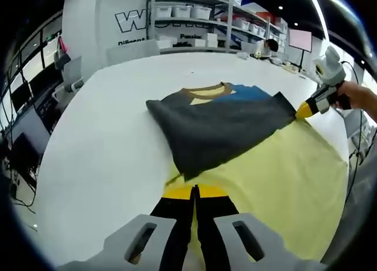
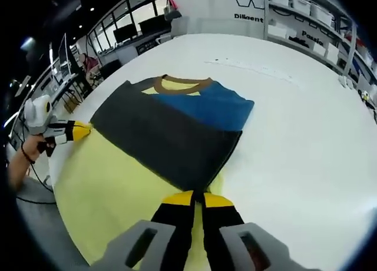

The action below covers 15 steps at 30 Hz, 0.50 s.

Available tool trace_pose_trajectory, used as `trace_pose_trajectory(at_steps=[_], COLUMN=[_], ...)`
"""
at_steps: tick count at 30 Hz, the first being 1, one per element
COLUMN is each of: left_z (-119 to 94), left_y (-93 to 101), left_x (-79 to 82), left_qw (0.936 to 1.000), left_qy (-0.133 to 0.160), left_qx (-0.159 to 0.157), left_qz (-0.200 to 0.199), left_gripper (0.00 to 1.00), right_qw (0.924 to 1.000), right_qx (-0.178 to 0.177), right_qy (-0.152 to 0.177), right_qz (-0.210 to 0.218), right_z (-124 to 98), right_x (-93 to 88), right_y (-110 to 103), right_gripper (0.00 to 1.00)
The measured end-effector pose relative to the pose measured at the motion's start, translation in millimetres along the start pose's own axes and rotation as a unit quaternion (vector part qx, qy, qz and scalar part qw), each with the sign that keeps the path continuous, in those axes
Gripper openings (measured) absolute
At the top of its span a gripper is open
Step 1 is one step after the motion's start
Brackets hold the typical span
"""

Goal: Fold the garment on the visible template until the final outline fits inside the template.

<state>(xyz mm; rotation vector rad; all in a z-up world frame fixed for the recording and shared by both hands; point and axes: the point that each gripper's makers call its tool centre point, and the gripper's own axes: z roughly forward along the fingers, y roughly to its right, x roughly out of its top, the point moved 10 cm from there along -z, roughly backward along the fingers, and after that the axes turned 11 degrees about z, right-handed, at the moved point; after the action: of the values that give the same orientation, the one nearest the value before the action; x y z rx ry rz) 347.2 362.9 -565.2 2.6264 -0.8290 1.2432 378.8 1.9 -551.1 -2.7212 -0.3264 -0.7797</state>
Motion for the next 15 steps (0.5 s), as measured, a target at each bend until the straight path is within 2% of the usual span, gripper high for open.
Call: trace_pose_trajectory(at_steps=[2, 3, 5, 9, 15], left_z=[-3.9, -5.3, -7.7, -15.4, -29.5], left_y=[1.3, 2.3, 5.0, 10.9, 15.3], left_x=[2.5, 2.9, 3.4, 0.7, -0.6], left_qw=[1.0000, 0.9999, 0.9998, 0.9999, 0.9997], left_qy=[0.007, 0.011, 0.014, 0.012, 0.021], left_qx=[0.000, -0.003, -0.009, 0.003, -0.002], left_qz=[0.004, 0.002, -0.005, 0.003, -0.007], left_gripper=[0.00, 0.00, 0.00, 0.08, 0.13], right_qw=[0.9999, 0.9995, 0.9992, 0.9986, 0.9978], right_qx=[-0.005, -0.007, 0.001, 0.015, 0.031], right_qy=[0.012, 0.024, 0.034, 0.048, 0.058], right_qz=[0.002, 0.021, 0.018, 0.015, 0.007], right_z=[-4.8, -6.8, -11.7, -22.1, -33.1], right_x=[0.6, 1.2, 1.7, 0.4, -5.4], right_y=[1.5, 1.5, 1.8, -2.2, -8.2], right_gripper=[0.08, 0.13, 0.20, 0.21, 0.20])
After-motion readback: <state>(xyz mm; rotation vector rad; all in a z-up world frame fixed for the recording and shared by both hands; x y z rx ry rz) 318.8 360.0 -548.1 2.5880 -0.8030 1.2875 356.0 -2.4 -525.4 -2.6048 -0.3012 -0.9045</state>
